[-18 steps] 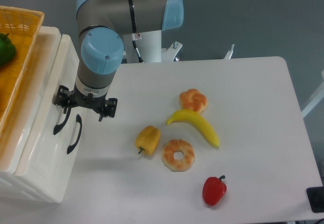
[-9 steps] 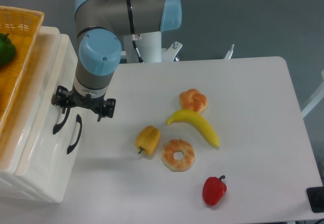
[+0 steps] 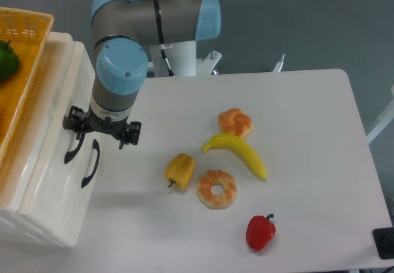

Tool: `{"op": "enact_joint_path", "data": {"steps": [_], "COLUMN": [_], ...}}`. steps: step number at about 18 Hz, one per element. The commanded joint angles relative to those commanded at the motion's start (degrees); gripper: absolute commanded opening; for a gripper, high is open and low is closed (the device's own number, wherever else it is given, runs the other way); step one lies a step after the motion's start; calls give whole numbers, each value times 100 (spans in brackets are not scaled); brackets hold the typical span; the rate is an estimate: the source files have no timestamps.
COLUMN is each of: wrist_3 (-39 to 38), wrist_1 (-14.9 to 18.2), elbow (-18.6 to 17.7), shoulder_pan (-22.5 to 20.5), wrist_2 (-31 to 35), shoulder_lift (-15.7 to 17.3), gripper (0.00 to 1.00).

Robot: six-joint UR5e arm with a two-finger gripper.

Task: Slide open the top white drawer
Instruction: 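Pull the upper drawer handle outward from the cabinet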

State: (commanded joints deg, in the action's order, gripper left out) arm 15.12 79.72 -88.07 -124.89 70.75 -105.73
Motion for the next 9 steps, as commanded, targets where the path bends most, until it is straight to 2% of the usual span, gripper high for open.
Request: {"op": "enact_joint_path", "data": {"steps": [9], "wrist_3": [35], "wrist_1": [-26], "elbow": [26], "shoulder_pan": [0], "wrist_2": [149], "shoulder_lift": [9], "gripper": [100]}}
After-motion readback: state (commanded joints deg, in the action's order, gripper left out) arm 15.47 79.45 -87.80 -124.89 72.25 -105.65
